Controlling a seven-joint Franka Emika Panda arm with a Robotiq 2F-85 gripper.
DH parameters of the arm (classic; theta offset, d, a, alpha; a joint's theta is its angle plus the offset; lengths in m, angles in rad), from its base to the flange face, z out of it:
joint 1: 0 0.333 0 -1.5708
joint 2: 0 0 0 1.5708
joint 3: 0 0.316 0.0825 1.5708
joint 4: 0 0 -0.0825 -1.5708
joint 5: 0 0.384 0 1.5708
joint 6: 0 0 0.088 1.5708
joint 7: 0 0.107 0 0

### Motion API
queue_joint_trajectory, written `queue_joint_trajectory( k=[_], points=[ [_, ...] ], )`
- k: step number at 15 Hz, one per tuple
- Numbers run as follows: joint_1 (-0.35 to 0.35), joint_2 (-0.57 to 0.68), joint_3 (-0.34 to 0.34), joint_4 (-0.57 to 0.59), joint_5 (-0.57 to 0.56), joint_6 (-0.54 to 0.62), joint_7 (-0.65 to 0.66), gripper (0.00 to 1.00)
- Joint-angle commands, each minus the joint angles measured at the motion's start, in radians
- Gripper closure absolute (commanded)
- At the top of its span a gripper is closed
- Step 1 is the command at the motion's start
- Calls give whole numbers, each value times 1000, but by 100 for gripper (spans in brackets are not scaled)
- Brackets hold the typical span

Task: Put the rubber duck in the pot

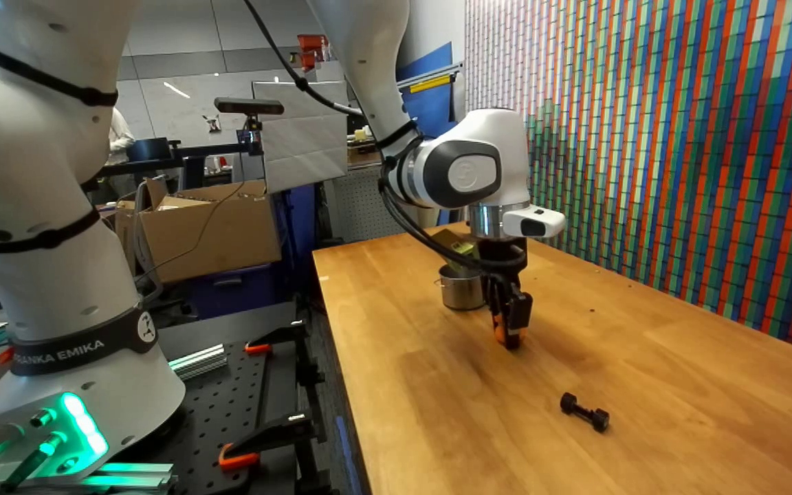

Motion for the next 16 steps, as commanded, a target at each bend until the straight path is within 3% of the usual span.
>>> queue_joint_trajectory(
  k=[1,9,14,16],
  points=[
    [27,-19,-23,9,4,24,10,82],
    [-22,-192,109,6,141,-108,-60,82],
    [-25,-185,146,58,216,-187,-83,82],
    [1,-204,160,17,223,-184,-51,82]
  ],
)
